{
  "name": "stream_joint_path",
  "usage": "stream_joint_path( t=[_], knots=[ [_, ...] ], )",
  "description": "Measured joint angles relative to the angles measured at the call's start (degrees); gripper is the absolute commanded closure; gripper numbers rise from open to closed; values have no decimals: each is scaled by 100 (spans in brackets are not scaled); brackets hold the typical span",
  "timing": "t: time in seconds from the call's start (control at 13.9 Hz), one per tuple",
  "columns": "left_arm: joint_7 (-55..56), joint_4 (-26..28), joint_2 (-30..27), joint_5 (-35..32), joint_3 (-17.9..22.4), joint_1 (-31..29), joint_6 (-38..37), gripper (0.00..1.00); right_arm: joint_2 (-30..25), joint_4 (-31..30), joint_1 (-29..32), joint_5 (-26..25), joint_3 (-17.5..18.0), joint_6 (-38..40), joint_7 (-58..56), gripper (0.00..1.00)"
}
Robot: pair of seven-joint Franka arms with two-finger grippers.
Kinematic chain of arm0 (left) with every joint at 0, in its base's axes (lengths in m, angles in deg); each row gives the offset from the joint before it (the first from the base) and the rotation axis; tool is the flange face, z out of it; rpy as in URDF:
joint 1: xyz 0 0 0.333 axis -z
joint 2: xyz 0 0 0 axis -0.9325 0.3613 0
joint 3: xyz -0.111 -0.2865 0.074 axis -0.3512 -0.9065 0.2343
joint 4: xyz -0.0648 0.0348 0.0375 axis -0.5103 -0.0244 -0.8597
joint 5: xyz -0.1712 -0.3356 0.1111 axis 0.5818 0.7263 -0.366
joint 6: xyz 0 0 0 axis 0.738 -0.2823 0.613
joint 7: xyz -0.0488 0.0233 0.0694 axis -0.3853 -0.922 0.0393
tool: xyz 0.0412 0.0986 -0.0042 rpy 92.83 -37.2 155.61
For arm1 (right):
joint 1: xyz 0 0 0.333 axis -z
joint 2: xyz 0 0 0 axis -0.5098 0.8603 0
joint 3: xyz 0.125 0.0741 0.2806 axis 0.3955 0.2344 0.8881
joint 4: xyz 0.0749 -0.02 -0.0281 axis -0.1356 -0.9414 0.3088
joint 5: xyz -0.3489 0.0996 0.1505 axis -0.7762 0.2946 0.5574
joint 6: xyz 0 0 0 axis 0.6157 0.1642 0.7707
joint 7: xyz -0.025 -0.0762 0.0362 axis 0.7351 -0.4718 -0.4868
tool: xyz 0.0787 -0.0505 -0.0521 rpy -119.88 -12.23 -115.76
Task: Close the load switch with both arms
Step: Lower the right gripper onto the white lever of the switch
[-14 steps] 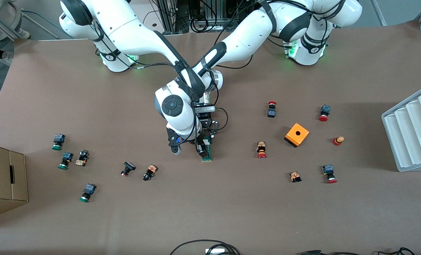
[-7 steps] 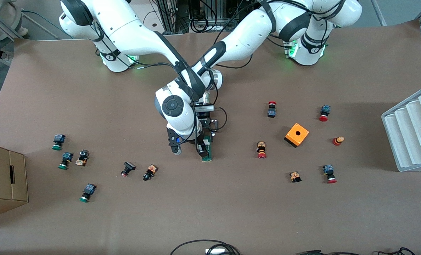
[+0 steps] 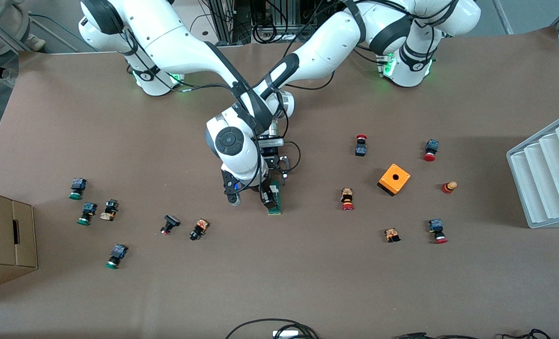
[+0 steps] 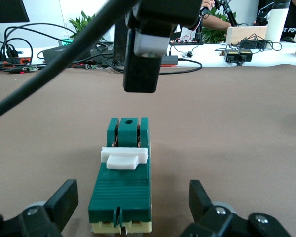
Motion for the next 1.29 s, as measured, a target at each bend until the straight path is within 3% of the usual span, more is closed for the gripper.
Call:
stream_joint_path(
  t=[1.29],
  knots=[
    [367, 138, 145, -510, -35, 73, -417, 1, 11, 2, 1, 0, 4, -11, 1, 23]
  ],
)
